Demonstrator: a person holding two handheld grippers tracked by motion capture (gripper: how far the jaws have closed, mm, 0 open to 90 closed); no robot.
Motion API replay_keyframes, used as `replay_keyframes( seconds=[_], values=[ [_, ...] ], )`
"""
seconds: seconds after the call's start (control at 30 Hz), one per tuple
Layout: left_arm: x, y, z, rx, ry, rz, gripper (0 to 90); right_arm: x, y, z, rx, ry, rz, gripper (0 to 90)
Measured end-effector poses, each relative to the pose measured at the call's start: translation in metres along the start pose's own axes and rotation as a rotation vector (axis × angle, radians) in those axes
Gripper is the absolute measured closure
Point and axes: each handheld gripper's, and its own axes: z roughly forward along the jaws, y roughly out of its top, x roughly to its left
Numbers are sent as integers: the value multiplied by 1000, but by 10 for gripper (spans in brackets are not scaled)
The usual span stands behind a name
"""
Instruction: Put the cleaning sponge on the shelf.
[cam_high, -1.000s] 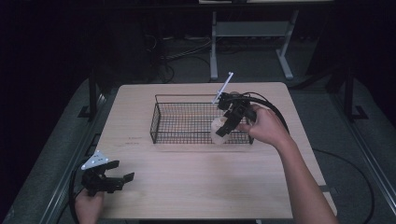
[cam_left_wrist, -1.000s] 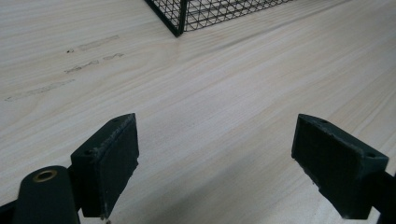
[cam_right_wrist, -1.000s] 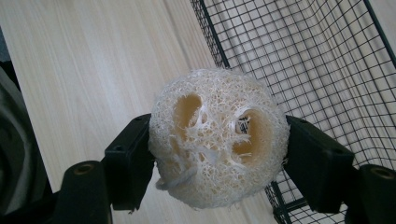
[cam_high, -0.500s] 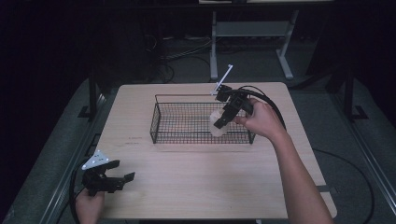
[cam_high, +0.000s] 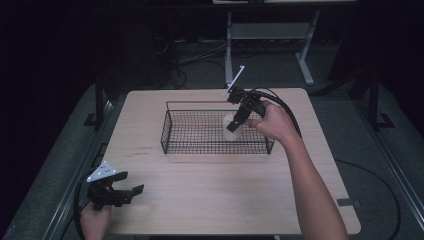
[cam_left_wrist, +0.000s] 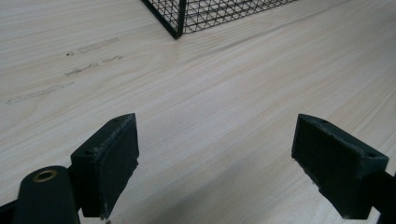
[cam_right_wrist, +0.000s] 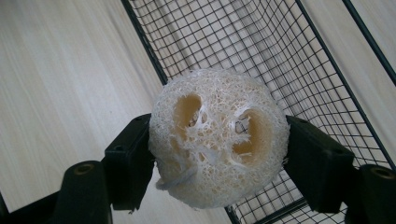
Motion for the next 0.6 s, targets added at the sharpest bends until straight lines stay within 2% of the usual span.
replay_keyframes(
  seconds=[0.43,0.6],
  values=[
    [1,0,-1,-3,1,-4,137,-15,3,11,-22,6,40,287],
    [0,0,0,-3,0,-3,137,-21,4,20,-7,-4,54,287]
  ],
)
